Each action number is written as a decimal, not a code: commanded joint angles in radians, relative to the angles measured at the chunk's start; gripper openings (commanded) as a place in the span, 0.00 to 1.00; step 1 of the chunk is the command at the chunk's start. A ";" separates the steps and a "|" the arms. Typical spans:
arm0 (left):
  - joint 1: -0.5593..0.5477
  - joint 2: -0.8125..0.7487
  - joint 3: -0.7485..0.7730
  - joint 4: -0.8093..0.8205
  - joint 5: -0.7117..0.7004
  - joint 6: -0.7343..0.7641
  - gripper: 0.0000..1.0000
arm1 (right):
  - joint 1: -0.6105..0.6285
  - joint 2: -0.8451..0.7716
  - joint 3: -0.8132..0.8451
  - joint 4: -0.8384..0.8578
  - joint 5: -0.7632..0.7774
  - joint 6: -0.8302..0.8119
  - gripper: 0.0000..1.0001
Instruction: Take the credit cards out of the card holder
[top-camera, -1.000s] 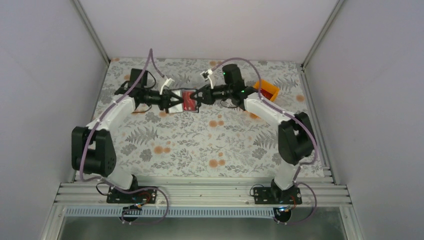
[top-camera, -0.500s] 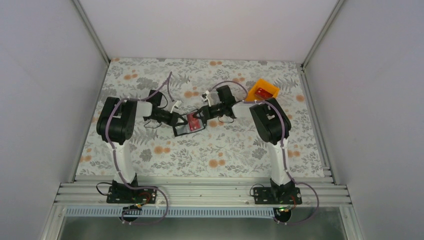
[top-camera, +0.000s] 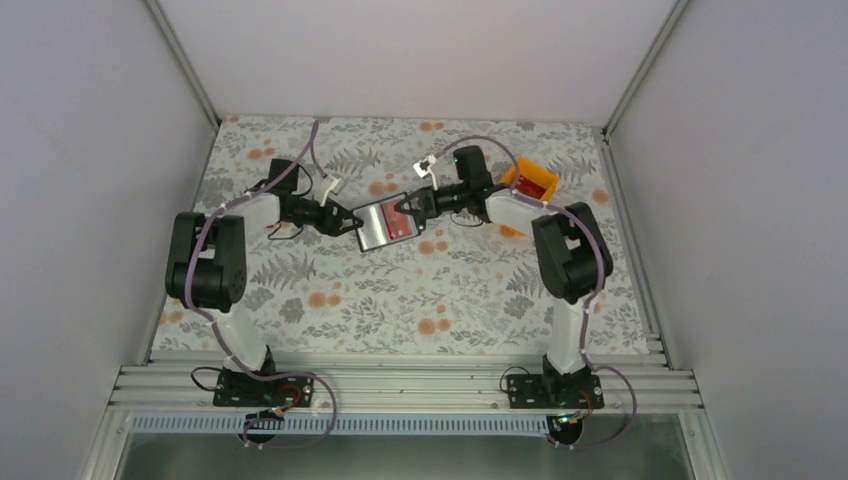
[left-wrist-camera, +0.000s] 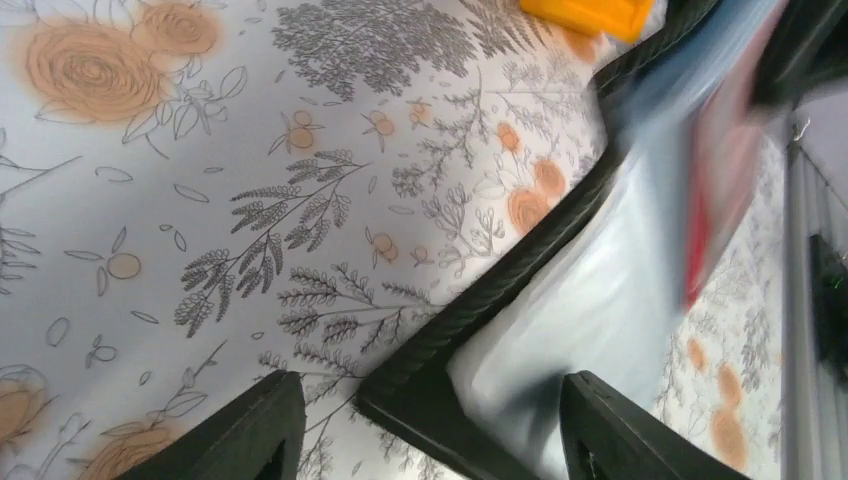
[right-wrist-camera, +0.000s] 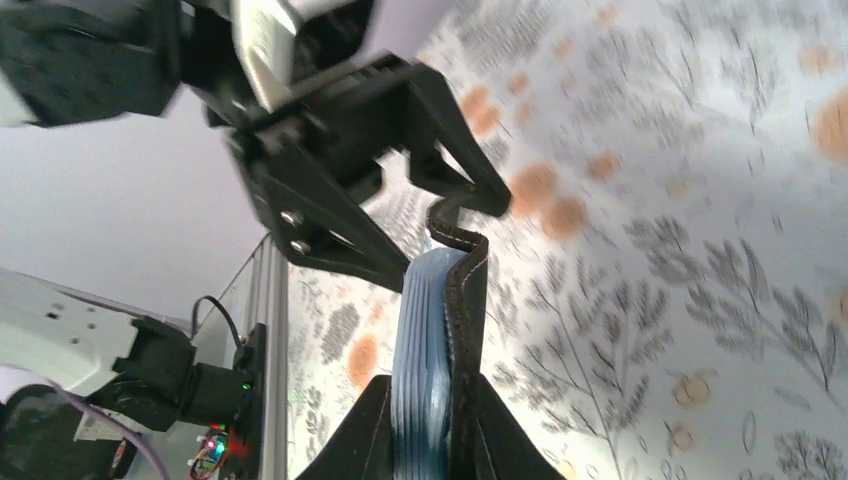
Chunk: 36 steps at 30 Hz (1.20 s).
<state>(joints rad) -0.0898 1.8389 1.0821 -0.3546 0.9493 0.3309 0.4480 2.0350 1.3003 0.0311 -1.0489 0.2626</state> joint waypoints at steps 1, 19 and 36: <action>0.002 -0.100 -0.038 -0.021 -0.039 0.069 0.75 | -0.002 -0.132 0.023 0.013 -0.057 -0.016 0.04; -0.015 -0.227 0.092 -0.219 0.269 0.139 0.64 | 0.007 -0.252 0.055 0.036 -0.117 -0.021 0.04; -0.019 -0.267 0.143 -0.379 0.228 0.272 0.02 | -0.031 -0.214 0.154 -0.308 -0.130 -0.302 0.76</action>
<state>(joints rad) -0.1135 1.6020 1.1809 -0.6632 1.1610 0.4831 0.4232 1.8309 1.4414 -0.1509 -1.0554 0.1238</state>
